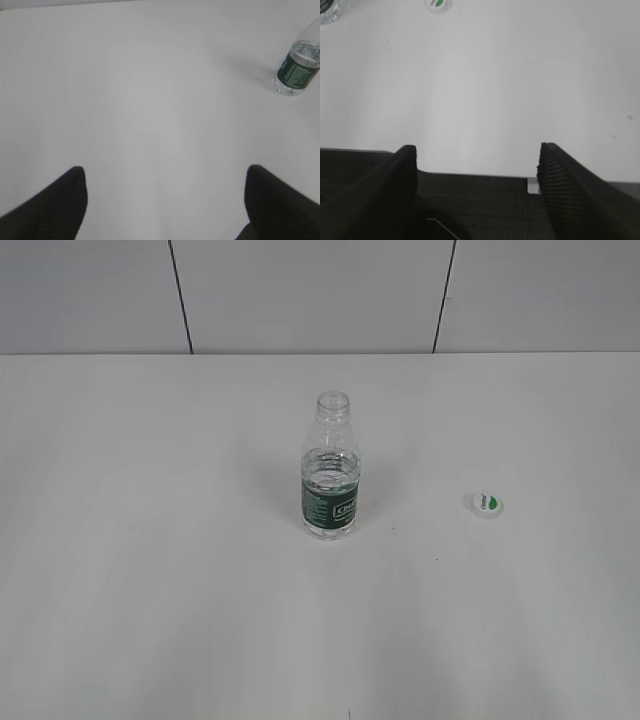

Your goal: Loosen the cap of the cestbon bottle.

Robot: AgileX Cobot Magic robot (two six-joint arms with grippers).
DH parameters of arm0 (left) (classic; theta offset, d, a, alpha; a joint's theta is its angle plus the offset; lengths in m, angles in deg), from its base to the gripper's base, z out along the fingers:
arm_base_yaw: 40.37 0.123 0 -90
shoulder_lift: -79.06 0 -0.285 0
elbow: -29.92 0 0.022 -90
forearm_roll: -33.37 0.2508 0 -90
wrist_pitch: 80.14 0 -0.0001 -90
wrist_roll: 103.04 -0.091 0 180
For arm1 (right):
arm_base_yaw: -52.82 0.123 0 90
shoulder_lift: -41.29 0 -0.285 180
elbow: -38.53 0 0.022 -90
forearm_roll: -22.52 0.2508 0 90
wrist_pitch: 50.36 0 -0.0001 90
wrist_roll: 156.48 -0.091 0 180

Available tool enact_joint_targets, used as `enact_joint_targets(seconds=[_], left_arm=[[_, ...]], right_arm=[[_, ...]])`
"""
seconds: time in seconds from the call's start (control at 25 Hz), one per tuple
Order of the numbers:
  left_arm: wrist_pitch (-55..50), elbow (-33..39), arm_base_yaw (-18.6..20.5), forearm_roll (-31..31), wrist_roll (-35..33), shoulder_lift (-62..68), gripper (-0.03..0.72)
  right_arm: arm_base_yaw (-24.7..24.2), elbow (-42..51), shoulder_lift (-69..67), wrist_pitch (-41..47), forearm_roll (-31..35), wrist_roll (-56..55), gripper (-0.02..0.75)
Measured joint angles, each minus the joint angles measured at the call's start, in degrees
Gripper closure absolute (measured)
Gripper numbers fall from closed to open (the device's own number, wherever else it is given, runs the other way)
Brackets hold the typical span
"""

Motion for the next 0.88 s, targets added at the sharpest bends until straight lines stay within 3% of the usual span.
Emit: enact_joint_targets(seconds=[0.32,0.88], left_arm=[[0.0,0.1,0.0,-0.1,-0.1,-3.5,0.106],[0.0,0.1,0.0,-0.1,-0.1,-3.5,0.107]], right_arm=[[0.0,0.0,14.2,-0.1,0.0,0.0,0.168],[0.0,0.2,14.9,-0.2,0.0,0.0,0.169]])
